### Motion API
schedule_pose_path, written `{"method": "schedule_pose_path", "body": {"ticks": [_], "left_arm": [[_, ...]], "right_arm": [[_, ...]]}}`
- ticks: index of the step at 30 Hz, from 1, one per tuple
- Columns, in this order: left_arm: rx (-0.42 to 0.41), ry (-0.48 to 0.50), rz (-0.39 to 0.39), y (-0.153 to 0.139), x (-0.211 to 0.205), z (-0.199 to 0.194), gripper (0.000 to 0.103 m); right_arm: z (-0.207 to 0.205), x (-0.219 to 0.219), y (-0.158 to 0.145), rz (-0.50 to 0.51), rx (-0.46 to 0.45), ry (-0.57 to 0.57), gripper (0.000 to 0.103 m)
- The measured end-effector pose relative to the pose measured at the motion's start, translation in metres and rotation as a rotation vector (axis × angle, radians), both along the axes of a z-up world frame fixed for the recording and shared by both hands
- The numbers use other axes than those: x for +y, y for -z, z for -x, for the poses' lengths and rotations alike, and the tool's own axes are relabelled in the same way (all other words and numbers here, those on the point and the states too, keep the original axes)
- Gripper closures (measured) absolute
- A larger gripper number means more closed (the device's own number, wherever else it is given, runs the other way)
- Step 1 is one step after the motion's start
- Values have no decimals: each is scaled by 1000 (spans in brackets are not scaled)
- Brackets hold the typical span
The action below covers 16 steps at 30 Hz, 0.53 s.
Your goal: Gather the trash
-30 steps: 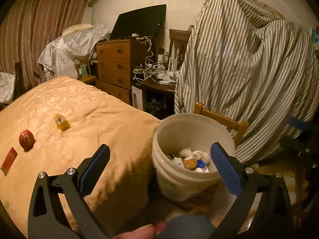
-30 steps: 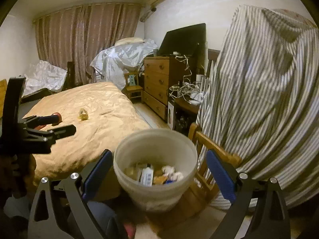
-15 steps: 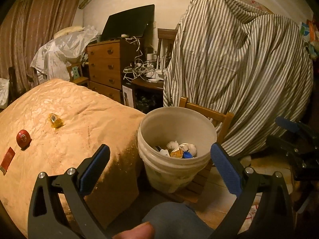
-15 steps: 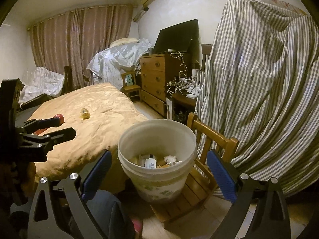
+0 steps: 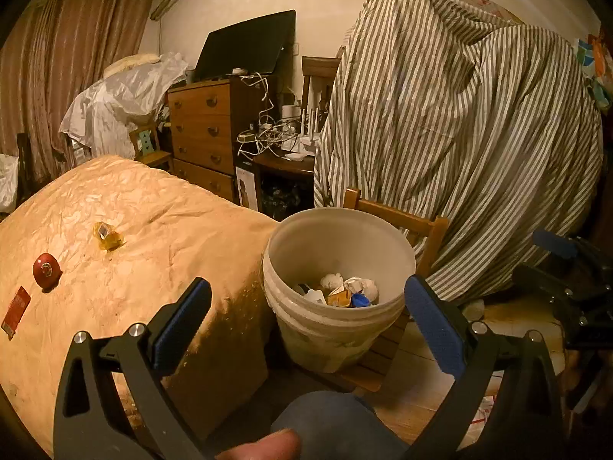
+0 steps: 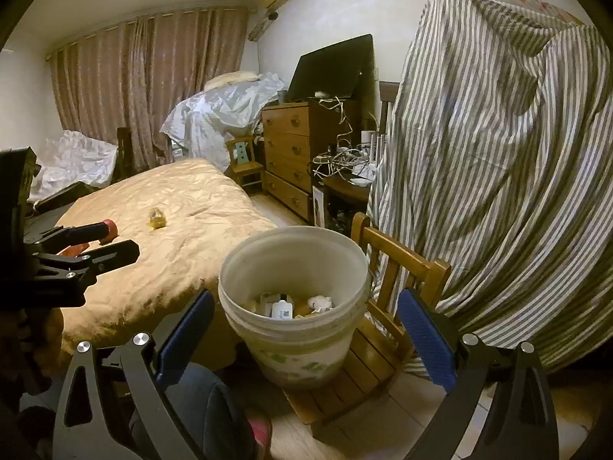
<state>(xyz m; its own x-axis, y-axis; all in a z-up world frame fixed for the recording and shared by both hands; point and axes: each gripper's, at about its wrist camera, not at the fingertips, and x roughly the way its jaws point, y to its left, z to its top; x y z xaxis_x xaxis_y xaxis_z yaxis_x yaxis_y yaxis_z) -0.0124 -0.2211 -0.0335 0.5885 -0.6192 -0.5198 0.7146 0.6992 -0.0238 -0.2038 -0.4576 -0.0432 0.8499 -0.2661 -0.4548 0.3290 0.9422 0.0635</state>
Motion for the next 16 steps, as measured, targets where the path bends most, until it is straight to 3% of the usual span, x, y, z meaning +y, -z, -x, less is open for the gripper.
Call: {"method": "schedule_pose_path", "body": {"ticks": [16], "left_arm": [[-6, -1, -12, -3, -4, 4, 6]], "right_arm": [[2, 1, 2, 0, -1, 8, 5]]}}
